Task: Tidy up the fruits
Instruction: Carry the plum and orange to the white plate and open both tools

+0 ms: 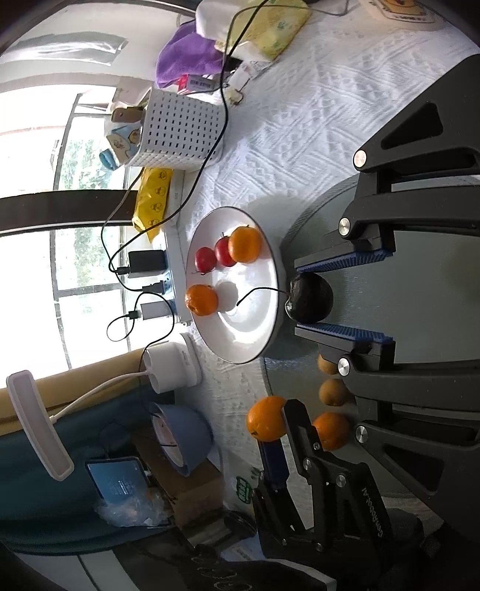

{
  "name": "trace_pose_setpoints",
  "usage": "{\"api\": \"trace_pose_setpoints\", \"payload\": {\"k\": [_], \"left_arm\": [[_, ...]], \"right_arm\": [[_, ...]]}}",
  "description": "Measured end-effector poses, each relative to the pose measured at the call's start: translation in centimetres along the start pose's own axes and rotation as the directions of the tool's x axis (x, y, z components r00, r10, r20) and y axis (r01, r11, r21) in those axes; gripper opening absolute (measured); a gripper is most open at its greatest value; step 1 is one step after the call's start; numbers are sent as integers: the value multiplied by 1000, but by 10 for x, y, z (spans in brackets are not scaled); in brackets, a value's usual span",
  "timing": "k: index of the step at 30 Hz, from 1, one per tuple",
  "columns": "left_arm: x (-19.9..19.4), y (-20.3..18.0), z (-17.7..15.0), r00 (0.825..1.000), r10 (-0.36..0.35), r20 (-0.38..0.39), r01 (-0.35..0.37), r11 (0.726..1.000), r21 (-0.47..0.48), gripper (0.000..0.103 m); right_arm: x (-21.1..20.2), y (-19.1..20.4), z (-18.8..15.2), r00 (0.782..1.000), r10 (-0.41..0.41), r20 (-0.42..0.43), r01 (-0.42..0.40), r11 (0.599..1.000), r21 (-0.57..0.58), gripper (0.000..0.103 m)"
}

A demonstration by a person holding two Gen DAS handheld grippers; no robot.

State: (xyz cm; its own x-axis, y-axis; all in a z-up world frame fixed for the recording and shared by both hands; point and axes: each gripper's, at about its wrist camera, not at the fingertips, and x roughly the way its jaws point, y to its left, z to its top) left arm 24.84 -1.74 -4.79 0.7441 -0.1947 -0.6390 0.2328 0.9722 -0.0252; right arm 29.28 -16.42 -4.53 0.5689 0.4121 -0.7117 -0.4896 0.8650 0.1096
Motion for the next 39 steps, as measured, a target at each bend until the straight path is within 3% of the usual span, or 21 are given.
{"api": "trace_pose_setpoints", "payload": {"k": [26,28,30,39], "left_arm": [[56,34,32,1000,-11,-25,10,999,-35,34],[58,32,32,999,-12,-38,11,1000,-25,36],[56,31,32,999,-12,-36,11,1000,-24,48],[36,31,31,1000,-3,-2,3,1000,-28,48]], "right_arm": [[62,-5,40,999,12,-48,-13,1000,-21,30],[64,-6,42,999,-5,-47,4,1000,-14,35],[67,-9,43,998,-18,-54,18,1000,1,43],[51,-9,39,999,-24,-41,25,1000,14,43]]}}
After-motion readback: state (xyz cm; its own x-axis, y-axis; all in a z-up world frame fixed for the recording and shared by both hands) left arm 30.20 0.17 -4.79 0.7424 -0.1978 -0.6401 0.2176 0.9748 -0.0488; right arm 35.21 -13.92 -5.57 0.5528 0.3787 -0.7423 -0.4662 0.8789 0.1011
